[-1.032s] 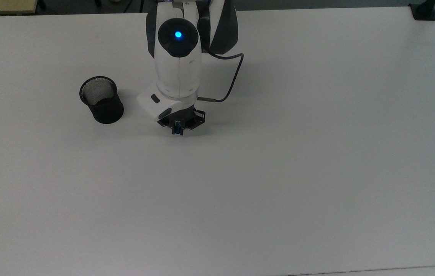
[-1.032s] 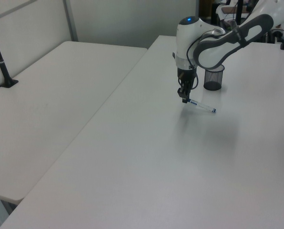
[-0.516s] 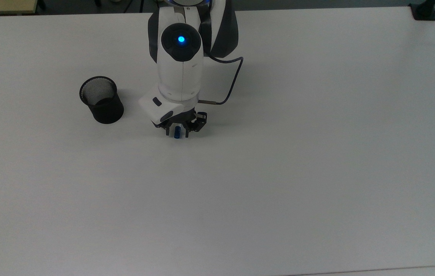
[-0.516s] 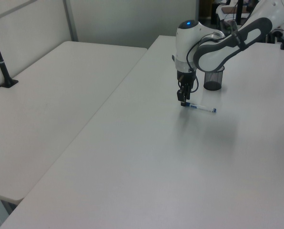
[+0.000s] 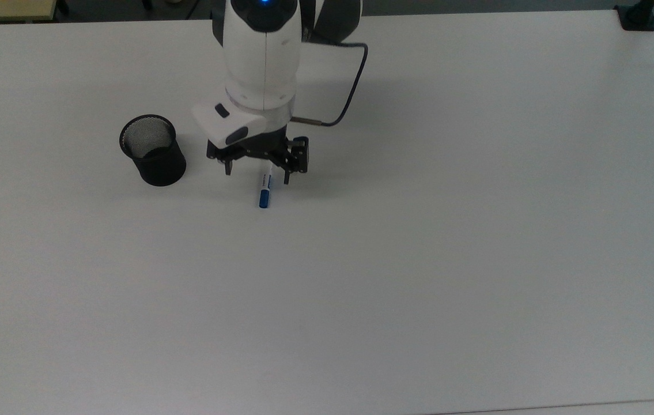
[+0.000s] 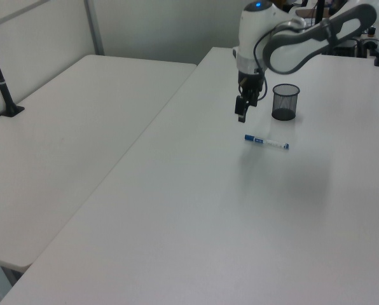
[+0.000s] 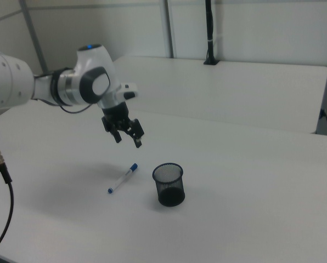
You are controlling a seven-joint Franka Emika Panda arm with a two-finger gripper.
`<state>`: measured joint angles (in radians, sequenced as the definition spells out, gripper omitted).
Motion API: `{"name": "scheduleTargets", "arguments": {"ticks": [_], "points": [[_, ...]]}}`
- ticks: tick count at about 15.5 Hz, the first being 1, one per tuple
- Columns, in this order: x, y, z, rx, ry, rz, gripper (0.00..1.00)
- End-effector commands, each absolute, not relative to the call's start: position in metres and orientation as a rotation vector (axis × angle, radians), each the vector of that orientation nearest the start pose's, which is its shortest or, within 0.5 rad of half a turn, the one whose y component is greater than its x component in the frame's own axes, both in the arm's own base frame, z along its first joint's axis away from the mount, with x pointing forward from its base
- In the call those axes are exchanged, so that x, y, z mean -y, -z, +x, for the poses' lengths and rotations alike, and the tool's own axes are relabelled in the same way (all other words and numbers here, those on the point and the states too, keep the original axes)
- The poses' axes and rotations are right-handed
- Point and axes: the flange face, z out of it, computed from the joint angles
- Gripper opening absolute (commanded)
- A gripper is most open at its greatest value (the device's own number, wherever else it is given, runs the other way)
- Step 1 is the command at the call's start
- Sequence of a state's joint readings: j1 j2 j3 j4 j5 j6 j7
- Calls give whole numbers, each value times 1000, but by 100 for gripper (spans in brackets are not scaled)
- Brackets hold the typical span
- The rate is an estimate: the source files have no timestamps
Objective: Remove the marker
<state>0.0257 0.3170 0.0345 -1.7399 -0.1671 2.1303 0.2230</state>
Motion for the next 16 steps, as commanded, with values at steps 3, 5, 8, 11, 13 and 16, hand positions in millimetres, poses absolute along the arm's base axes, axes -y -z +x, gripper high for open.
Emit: {"name": "scheduleTargets", "arguments": {"ticks": [3,5,8,11,13,16], "points": [[-15,-504,601,-246,109,-3279,100],[-13,-535,584,-276,114,-3263,100],[-9,-564,558,-317,46,-3238,100],[-2,-581,543,-356,18,-3185,100],[1,-587,539,-360,27,-3172,100],[14,-592,538,-288,53,-3168,100]]}}
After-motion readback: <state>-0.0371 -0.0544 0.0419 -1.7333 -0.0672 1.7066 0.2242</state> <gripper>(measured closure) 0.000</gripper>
